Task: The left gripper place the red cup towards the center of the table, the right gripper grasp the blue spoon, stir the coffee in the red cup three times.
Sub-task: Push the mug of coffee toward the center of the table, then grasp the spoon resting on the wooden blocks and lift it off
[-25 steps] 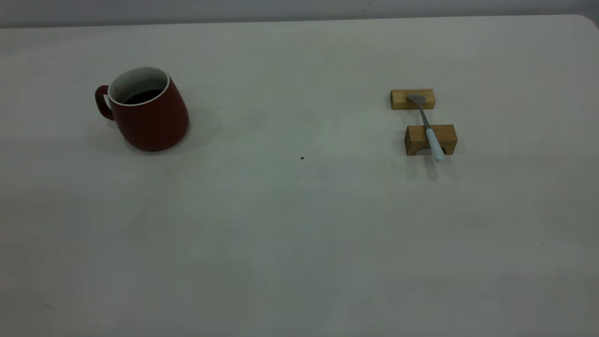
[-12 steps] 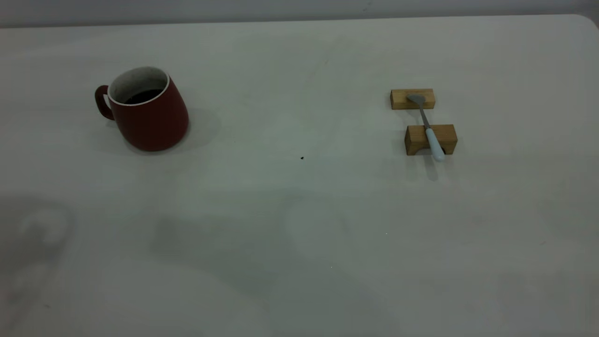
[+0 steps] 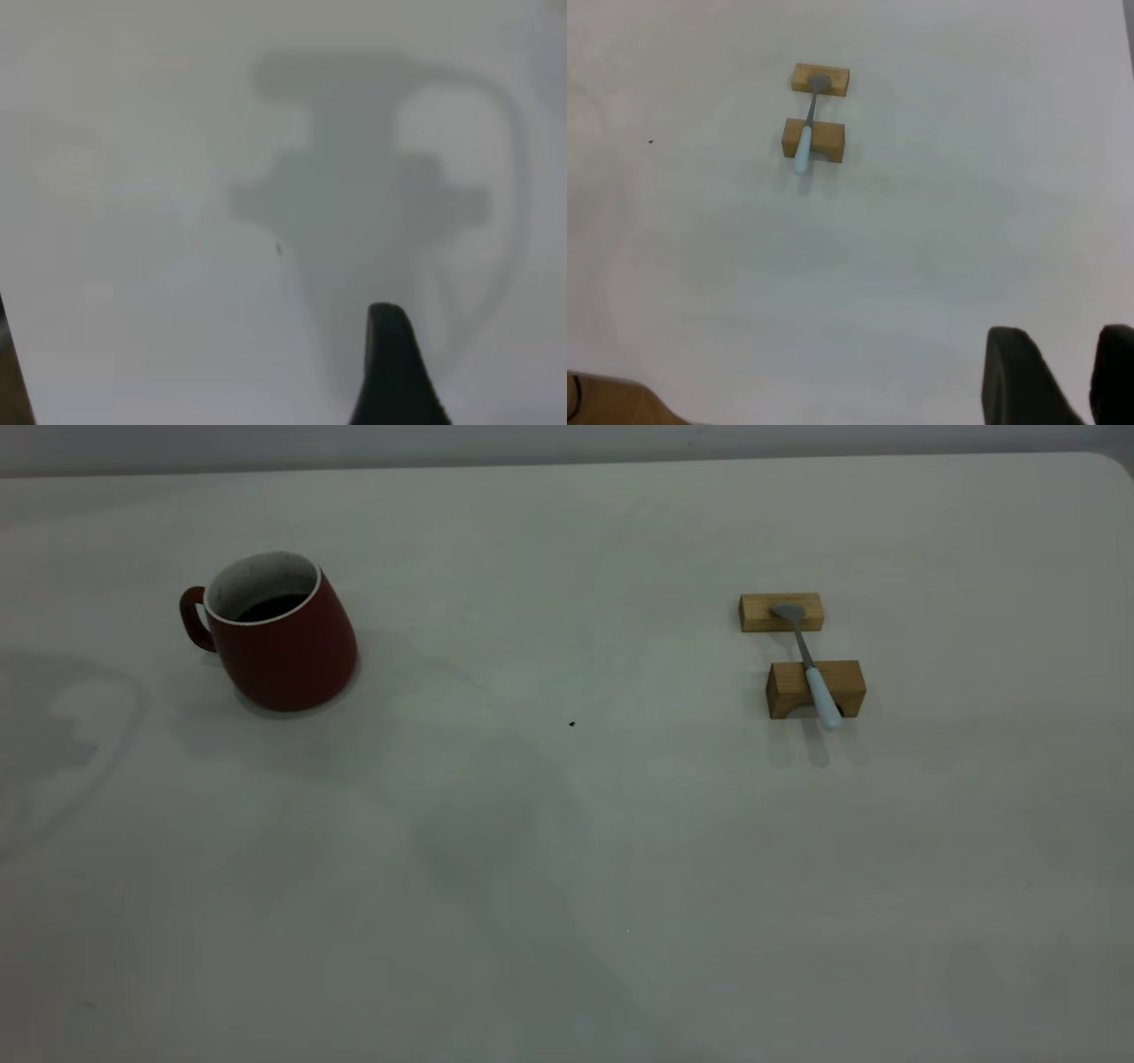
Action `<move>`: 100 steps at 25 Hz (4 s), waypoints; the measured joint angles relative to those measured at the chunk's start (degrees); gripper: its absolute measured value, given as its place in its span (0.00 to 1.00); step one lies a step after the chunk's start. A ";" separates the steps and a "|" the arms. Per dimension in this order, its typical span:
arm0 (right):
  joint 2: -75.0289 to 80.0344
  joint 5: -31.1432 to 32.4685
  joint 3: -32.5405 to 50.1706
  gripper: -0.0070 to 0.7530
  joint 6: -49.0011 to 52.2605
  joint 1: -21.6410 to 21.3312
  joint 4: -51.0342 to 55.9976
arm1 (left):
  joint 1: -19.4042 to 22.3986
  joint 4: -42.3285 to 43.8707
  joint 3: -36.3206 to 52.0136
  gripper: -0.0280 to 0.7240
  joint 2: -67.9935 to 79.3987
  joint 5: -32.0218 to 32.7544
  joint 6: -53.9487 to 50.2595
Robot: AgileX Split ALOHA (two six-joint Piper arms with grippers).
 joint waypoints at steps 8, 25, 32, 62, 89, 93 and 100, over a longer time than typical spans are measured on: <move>0.00 0.00 0.00 0.32 0.00 0.00 0.00 | -0.82 -5.70 -13.40 0.77 21.21 2.07 33.76; 0.00 0.00 0.00 0.32 0.00 0.00 0.00 | -9.41 -14.33 -19.04 0.77 34.38 -7.74 65.19; 0.00 0.00 0.00 0.32 0.00 0.00 0.01 | -11.91 -20.43 -19.09 0.77 34.51 -8.26 69.16; 0.00 0.00 0.00 0.32 0.00 0.00 0.06 | -27.54 -32.15 -19.10 0.77 32.91 -13.74 68.88; 0.00 0.00 0.00 0.32 0.00 0.00 0.06 | -27.54 -12.35 -18.95 0.77 -27.03 31.03 -0.28; 0.00 0.00 0.00 0.32 0.00 0.00 0.12 | -27.54 -4.20 -16.26 0.77 -35.46 31.03 -11.60; 0.00 0.00 0.00 0.32 0.00 0.00 0.12 | -27.54 -1.52 5.11 0.77 -54.17 31.03 -18.82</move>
